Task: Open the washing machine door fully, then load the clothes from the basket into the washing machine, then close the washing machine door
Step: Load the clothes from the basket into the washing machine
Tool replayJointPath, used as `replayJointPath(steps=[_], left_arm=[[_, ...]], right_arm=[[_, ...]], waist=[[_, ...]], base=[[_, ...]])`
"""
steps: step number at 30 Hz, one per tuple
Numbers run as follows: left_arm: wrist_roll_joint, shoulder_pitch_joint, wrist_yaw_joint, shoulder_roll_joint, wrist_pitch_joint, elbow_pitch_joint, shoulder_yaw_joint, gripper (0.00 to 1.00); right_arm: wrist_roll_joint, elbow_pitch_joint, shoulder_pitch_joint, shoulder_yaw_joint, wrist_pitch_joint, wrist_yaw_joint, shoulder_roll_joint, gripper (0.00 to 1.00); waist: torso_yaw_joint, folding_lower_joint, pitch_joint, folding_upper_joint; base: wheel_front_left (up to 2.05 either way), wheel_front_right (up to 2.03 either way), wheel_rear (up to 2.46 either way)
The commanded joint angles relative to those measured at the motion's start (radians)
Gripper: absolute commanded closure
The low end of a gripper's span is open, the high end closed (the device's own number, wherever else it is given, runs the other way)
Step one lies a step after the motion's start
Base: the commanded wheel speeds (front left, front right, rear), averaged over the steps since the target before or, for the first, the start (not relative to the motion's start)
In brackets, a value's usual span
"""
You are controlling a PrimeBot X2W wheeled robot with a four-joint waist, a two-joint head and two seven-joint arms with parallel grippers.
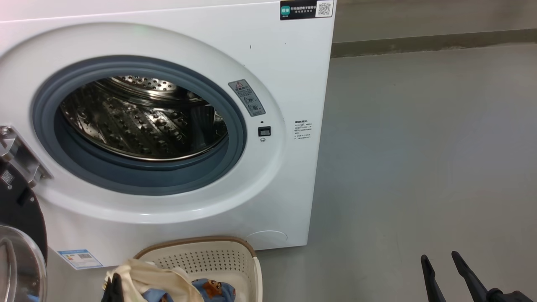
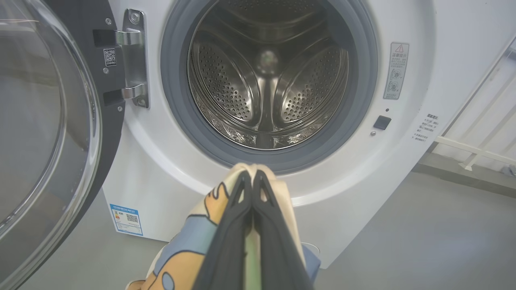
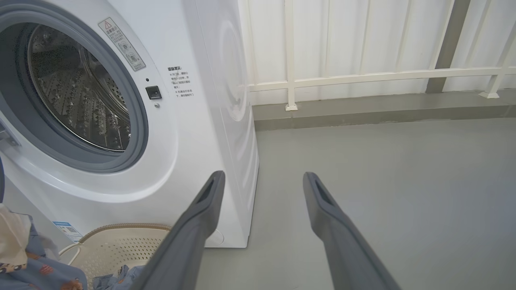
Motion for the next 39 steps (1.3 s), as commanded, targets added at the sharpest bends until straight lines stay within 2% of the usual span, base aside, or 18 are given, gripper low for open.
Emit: replayJointPath(steps=[1, 10, 19, 27, 39], left_arm=[[0.006, -0.048, -0.006, 0.006, -0.013, -0.022, 0.025, 1.0], [0.001, -0.167, -0.015, 0.006, -0.013, 0.033, 0.014, 1.0], [0.032, -0.374, -0.033, 0.008, -0.013, 0.129, 0.041, 1.0], [0.067, -0.56, -0.051, 0.043, -0.013, 0.22, 0.108, 1.0], [0.117, -0.868, -0.035, 0.128, -0.013, 0.455, 0.249, 1.0]], right_arm=[[-0.015, -0.023, -0.021, 0.024, -0.005, 0.001, -0.015, 0.0], [-0.011, -0.025, -0.046, 0.043, -0.005, 0.001, -0.006, 0.0], [-0.004, -0.023, -0.094, 0.058, -0.005, 0.001, 0.013, 0.0], [0.004, -0.016, -0.135, 0.072, -0.005, 0.001, 0.029, 0.0], [0.009, -0.007, -0.194, 0.105, -0.005, 0.001, 0.03, 0.0]], waist=[[0.0, 0.0, 0.004, 0.0], [-0.027, 0.0, 0.053, 0.0], [-0.077, 0.0, 0.129, 0.0], [-0.139, 0.0, 0.194, 0.0], [-0.241, 0.0, 0.332, 0.0]], base=[[0.0, 0.0, 0.0], [0.0, 0.0, 0.0], [0.0, 0.0, 0.0], [0.0, 0.0, 0.0], [0.0, 0.0, 0.0]])
